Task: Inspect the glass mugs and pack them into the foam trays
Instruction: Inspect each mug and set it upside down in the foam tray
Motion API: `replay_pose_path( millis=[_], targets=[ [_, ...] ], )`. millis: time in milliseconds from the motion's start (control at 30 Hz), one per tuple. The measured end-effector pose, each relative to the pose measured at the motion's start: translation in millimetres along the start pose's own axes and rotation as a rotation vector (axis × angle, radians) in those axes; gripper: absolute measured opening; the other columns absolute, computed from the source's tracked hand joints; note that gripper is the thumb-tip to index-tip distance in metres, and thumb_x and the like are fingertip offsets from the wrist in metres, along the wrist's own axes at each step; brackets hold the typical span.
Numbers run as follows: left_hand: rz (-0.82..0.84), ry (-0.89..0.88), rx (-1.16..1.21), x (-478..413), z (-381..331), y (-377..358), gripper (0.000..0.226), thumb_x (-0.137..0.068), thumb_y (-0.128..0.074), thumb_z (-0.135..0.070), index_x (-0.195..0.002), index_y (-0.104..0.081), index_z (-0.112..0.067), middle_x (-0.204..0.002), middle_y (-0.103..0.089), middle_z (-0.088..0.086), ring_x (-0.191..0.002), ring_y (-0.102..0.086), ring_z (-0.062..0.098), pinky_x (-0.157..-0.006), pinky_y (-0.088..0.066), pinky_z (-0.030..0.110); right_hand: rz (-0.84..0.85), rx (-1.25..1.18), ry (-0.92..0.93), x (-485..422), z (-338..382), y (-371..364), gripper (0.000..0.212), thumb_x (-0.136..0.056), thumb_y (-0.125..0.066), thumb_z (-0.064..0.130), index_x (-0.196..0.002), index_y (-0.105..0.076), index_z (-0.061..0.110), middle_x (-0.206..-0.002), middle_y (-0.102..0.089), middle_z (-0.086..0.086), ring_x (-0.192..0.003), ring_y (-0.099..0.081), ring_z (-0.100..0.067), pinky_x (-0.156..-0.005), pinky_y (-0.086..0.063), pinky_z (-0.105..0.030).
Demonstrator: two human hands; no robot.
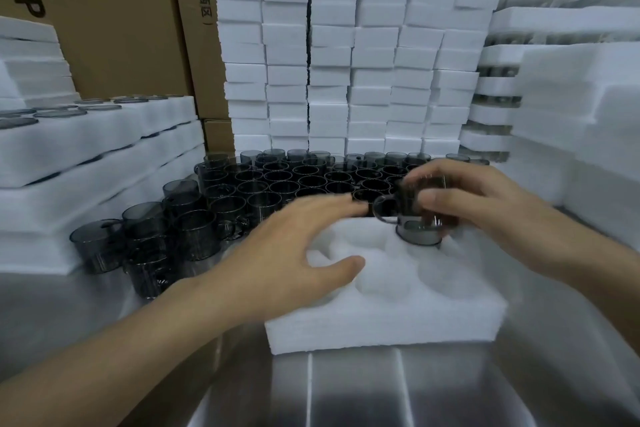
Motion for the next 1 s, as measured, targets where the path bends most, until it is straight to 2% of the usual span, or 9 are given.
replay_pose_path(
  millis=[67, 133, 267, 400, 600, 733, 833, 900, 1000],
  targets=[
    [0.112, 0.056, -0.046, -0.4, 8.5, -7.8, 0.052, -0.097, -0.057, -0.069, -0.146, -0.057, -0.052, -0.161, -0.038, -0.036, -0.148, -0.027, -0.015, -0.126, -0.028, 0.030, 0.070, 0.164, -0.072, 3.0, -9.4, 5.2, 0.047, -0.070, -0.072, 0.069, -0.106, -0.071, 0.039, -0.095, -0.071, -0.002, -0.084, -0.068, -0.015, -0.084, -0.055, -0.049],
    [0.111, 0.043, -0.093, -0.6, 9.0, -5.3, 0.054, -0.092, -0.051, -0.077, -0.137, -0.064, -0.050, -0.153, -0.046, -0.037, -0.144, -0.029, -0.017, -0.121, -0.032, 0.028, 0.113, 0.222, -0.138, 7.2, -14.0, 7.6, 0.047, -0.069, -0.073, 0.071, -0.100, -0.067, 0.036, -0.087, -0.068, 0.003, -0.077, -0.063, -0.011, -0.079, -0.052, -0.045],
    [0.112, 0.056, -0.093, 0.7, 9.8, -5.1, 0.066, -0.080, -0.041, -0.086, -0.129, -0.067, -0.049, -0.148, -0.045, -0.042, -0.124, -0.048, -0.017, -0.108, -0.041, 0.023, 0.145, 0.307, -0.138, 9.9, -6.1, 5.8, 0.056, -0.067, -0.078, 0.072, -0.092, -0.056, 0.026, -0.075, -0.061, 0.013, -0.067, -0.053, -0.002, -0.069, -0.043, -0.033],
    [0.130, 0.080, -0.040, -0.4, 13.4, -9.4, 0.062, -0.082, -0.044, -0.085, -0.128, -0.067, -0.051, -0.151, -0.041, -0.042, -0.114, -0.055, -0.016, -0.100, -0.039, 0.016, 0.144, 0.550, -0.143, 16.7, 2.8, 1.3, 0.064, -0.064, -0.072, 0.083, -0.086, -0.044, 0.030, -0.068, -0.053, 0.015, -0.060, -0.041, -0.006, -0.064, -0.041, -0.034],
    [0.126, 0.090, -0.028, -0.7, 15.9, -11.1, 0.061, -0.081, -0.044, -0.086, -0.126, -0.066, -0.053, -0.150, -0.041, -0.043, -0.114, -0.053, -0.017, -0.103, -0.042, 0.021, 0.241, 0.699, -0.192, 25.4, 6.2, -9.6, 0.065, -0.067, -0.060, 0.086, -0.085, -0.042, 0.026, -0.065, -0.047, 0.012, -0.058, -0.039, -0.007, -0.064, -0.038, -0.033],
    [0.128, 0.084, -0.021, -0.8, 15.8, -11.4, 0.059, -0.081, -0.043, -0.086, -0.125, -0.065, -0.053, -0.148, -0.040, -0.044, -0.113, -0.051, -0.020, -0.100, -0.039, 0.016, 0.281, 0.698, -0.255, 27.5, 1.3, -9.4, 0.064, -0.067, -0.063, 0.084, -0.085, -0.044, 0.026, -0.067, -0.049, 0.012, -0.060, -0.042, -0.008, -0.067, -0.040, -0.036],
    [0.135, 0.093, -0.018, -0.8, 15.5, -11.7, 0.059, -0.080, -0.043, -0.086, -0.124, -0.065, -0.053, -0.148, -0.040, -0.044, -0.114, -0.052, -0.018, -0.104, -0.042, 0.022, 0.283, 0.698, -0.275, 27.9, -0.6, -10.1, 0.063, -0.064, -0.067, 0.084, -0.088, -0.048, 0.029, -0.069, -0.054, 0.011, -0.061, -0.048, -0.008, -0.067, -0.045, -0.036],
    [0.139, 0.107, -0.018, -0.6, 15.9, -11.6, 0.060, -0.080, -0.042, -0.086, -0.125, -0.065, -0.053, -0.148, -0.040, -0.044, -0.114, -0.053, -0.016, -0.107, -0.044, 0.027, 0.283, 0.712, -0.268, 28.9, 0.4, -11.3, 0.065, -0.062, -0.067, 0.088, -0.090, -0.050, 0.031, -0.069, -0.058, 0.011, -0.059, -0.050, -0.006, -0.065, -0.046, -0.035],
    [0.141, 0.108, -0.022, -0.2, 14.7, -11.1, 0.061, -0.080, -0.042, -0.086, -0.125, -0.065, -0.053, -0.148, -0.041, -0.044, -0.114, -0.052, -0.015, -0.109, -0.045, 0.030, 0.301, 0.721, -0.276, 32.7, 4.2, -7.1, 0.077, -0.057, -0.059, 0.104, -0.099, -0.056, 0.039, -0.076, -0.066, 0.014, -0.062, -0.057, -0.005, -0.065, -0.048, -0.033]
  ],
)
Point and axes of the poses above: each hand's wrist, its own x-axis away from the middle knuckle, its own y-axis out of the back of the hand, z = x × y, the point moved 9 cm from there along -x, towards the middle knuckle
